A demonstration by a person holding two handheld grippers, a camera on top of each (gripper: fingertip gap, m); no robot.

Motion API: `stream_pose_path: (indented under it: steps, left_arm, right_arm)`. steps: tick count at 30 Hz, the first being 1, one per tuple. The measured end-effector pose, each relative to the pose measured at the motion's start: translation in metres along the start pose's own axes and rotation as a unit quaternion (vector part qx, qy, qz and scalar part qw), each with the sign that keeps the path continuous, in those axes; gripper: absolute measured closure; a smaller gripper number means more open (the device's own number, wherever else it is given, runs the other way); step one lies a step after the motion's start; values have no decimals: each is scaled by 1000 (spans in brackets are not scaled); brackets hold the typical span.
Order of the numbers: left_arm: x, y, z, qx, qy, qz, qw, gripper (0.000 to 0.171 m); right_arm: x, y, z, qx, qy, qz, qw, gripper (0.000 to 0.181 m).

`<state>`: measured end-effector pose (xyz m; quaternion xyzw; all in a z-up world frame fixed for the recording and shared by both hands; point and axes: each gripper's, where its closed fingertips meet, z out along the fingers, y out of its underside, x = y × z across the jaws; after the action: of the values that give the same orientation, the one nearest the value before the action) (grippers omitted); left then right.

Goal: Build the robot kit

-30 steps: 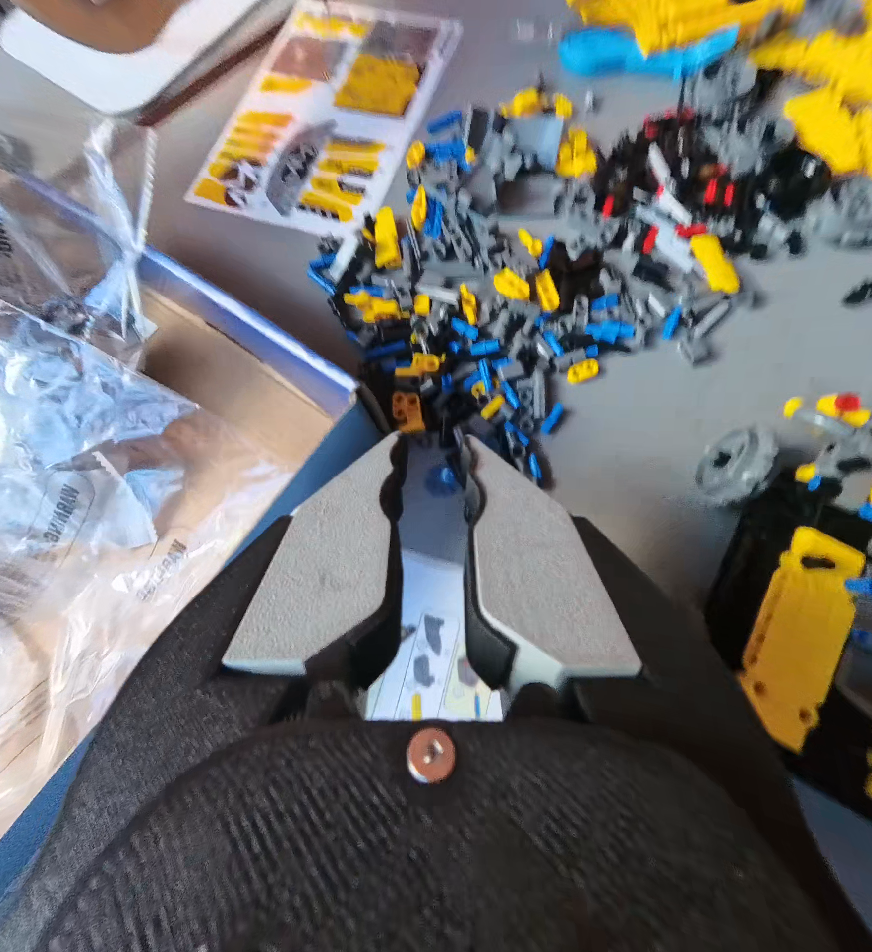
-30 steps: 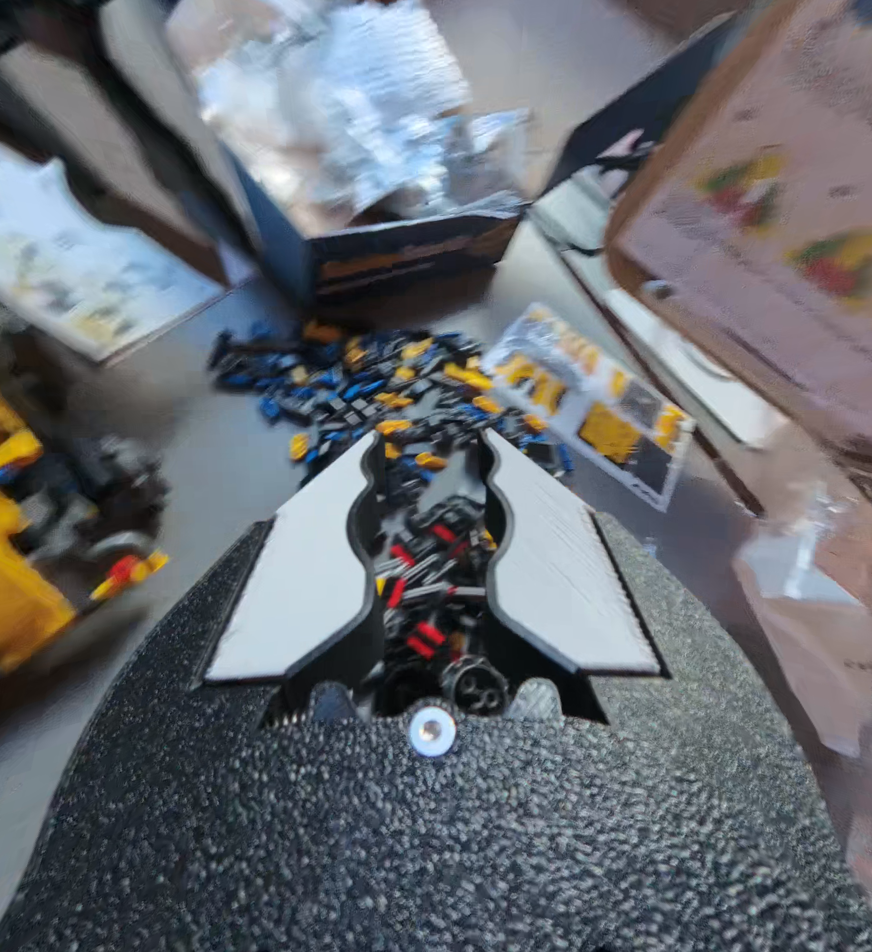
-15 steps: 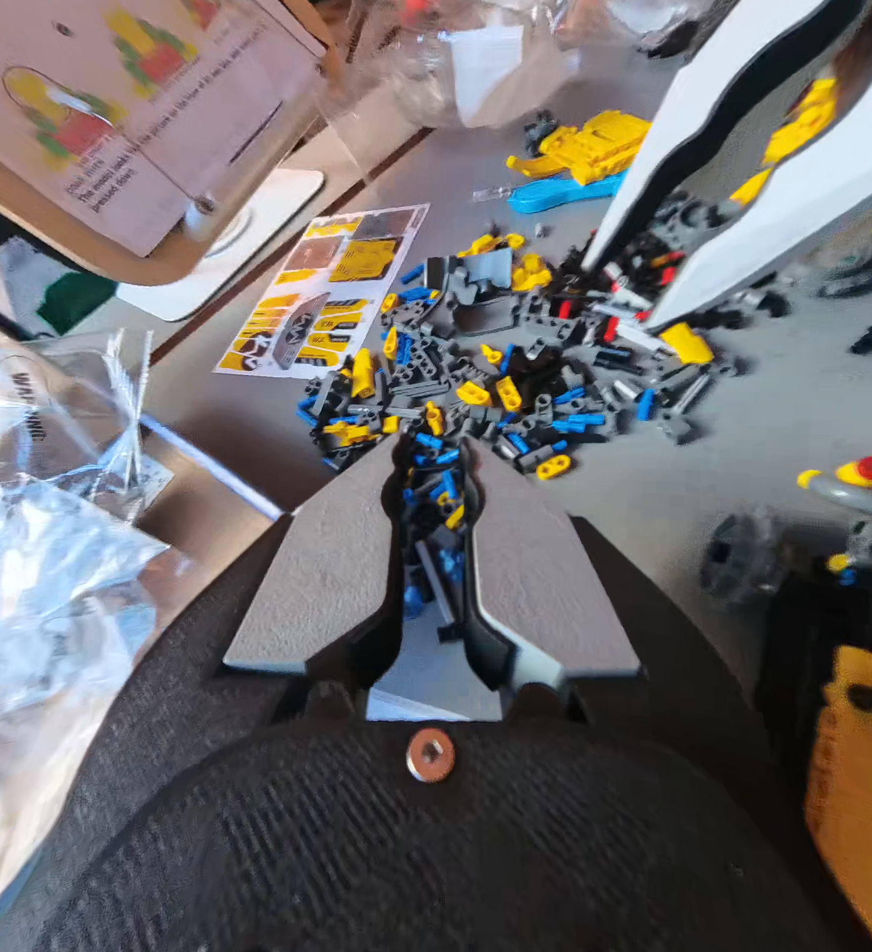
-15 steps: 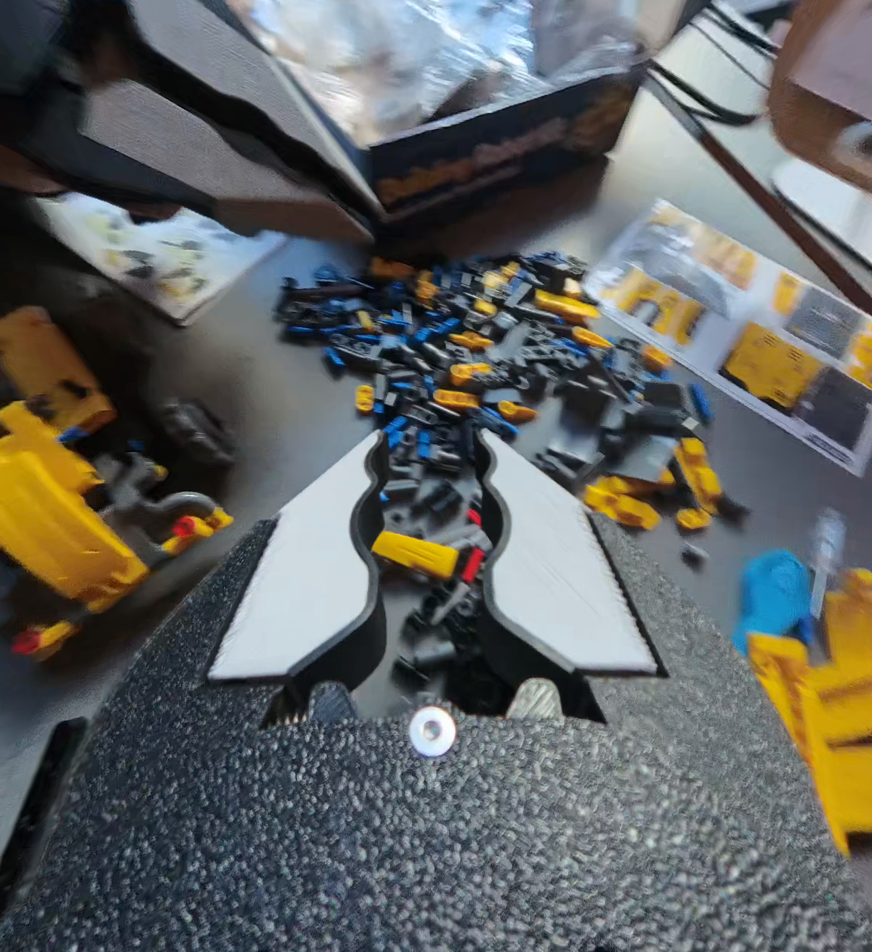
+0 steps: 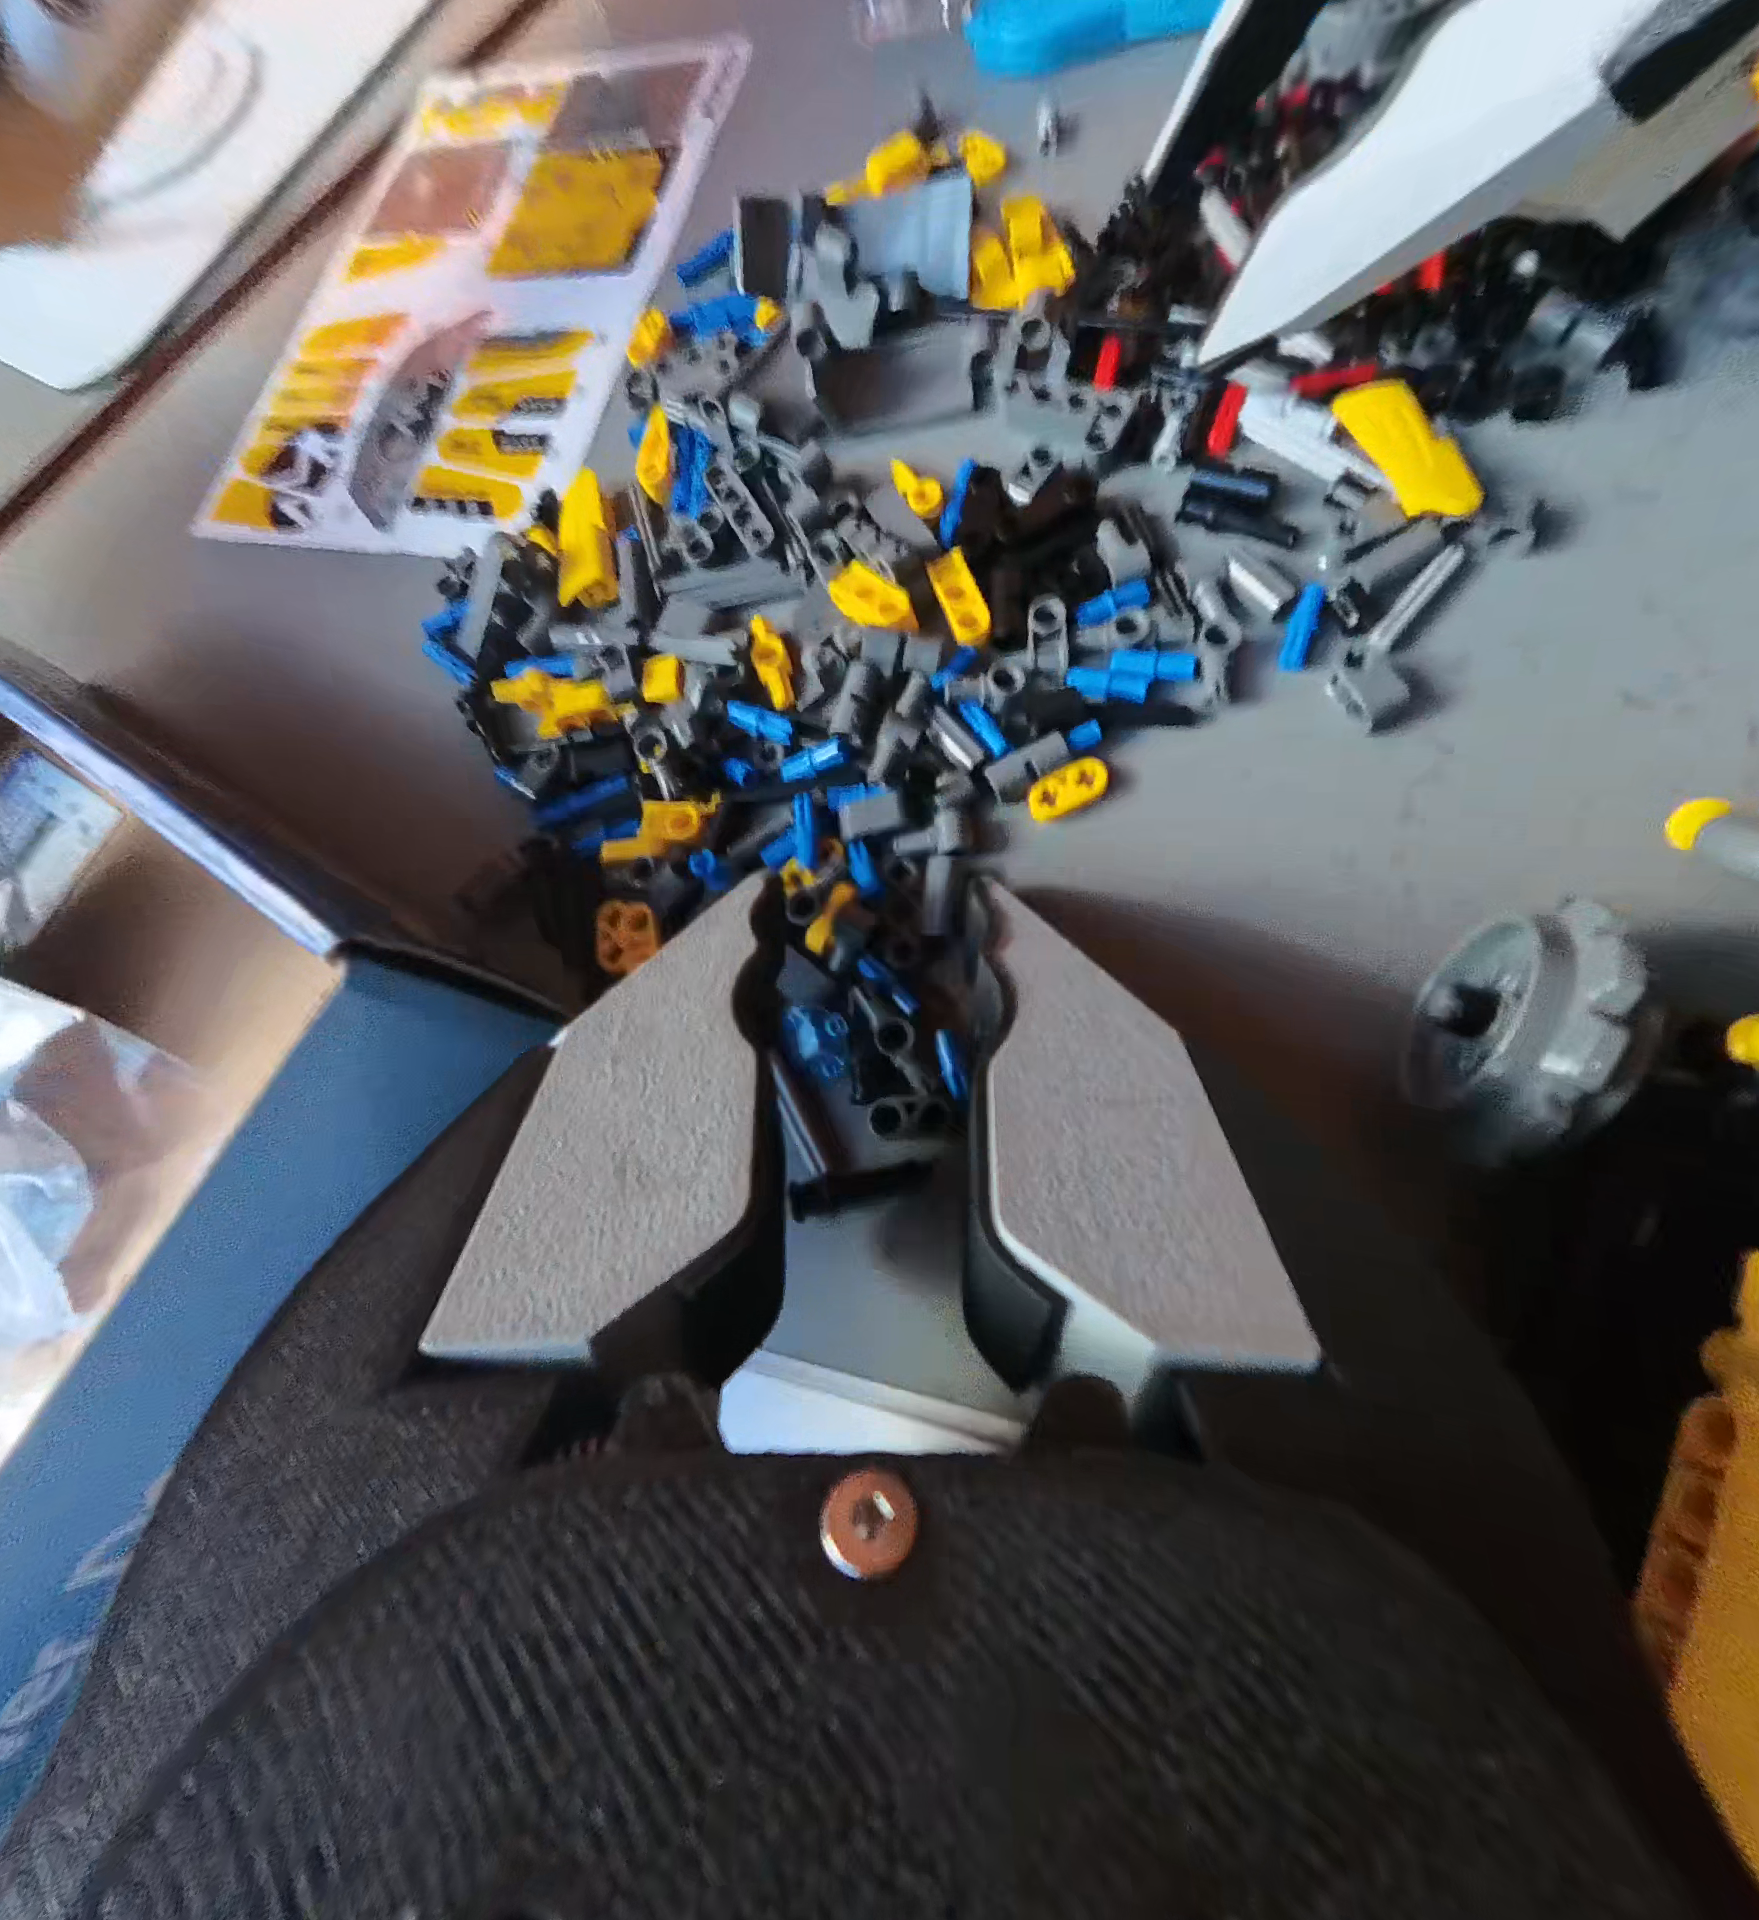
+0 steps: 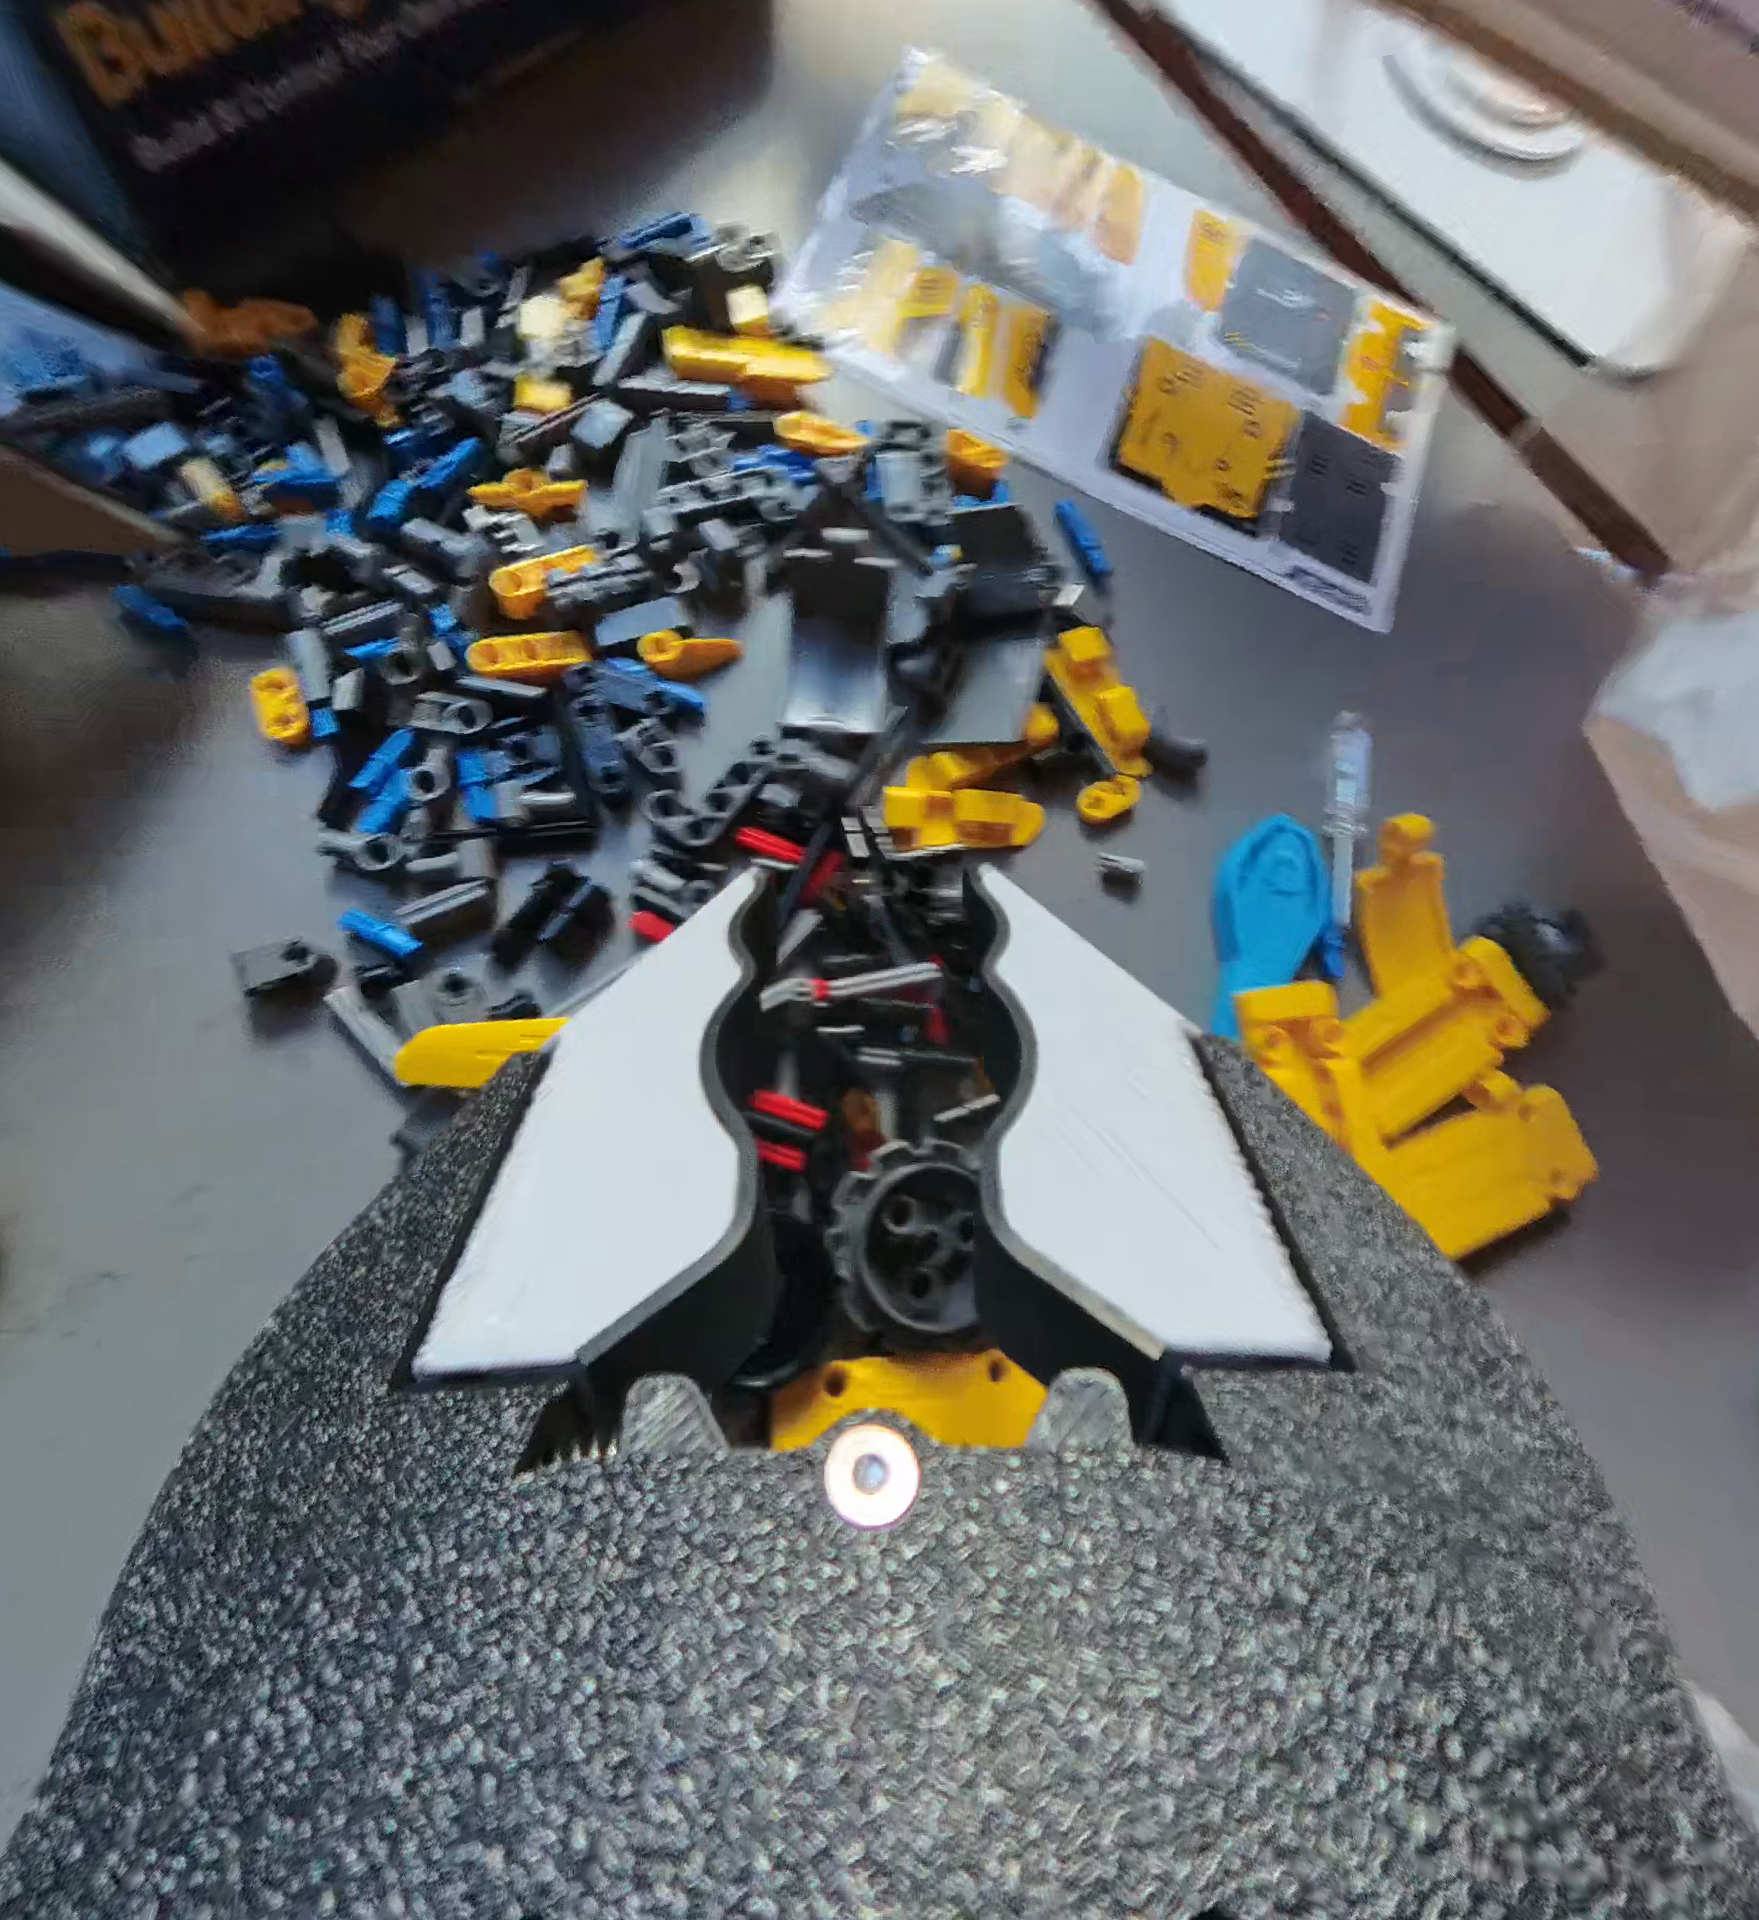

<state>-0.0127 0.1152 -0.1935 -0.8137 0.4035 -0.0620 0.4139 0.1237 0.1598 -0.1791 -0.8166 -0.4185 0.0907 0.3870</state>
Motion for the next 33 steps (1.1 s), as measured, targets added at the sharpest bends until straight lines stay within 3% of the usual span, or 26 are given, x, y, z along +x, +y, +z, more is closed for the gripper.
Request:
stream_pose_path:
  steps: [3, 7, 9, 11, 17, 20, 27, 33]
  left_arm:
    - [0, 4, 0, -9, 10, -15, 1000, 141]
    - [0, 4, 0, -8, 25, -30, 999, 146]
    - [-1, 1, -1, 1, 25, -35, 999, 146]
    - [-5, -9, -5, 29, 16, -45, 998, 147]
    - [-32, -48, -32, 153, -33, -90, 984, 151]
    - [-44, -51, -36, 173, -53, -111, 977, 155]
    - [-51, -52, -43, 185, -61, -123, 973, 159]
    - [-67, -55, -58, 209, -69, -156, 963, 161]
  right_arm:
    - [-25, 6, 10, -32, -22, -51, 998, 147]
    - [-48, 7, 13, -39, -67, -68, 995, 169]
    - [-46, 6, 12, -35, -63, -69, 995, 165]
    - [-43, 2, 11, -21, -64, -54, 996, 158]
    - [-24, -12, 5, 32, -44, -8, 998, 164]
    - [-25, -34, 5, 78, -71, 41, 994, 167]
    - [-39, -72, 57, -33, -107, -28, 993, 178]
    - [-56, -73, 82, -104, -127, -49, 985, 181]
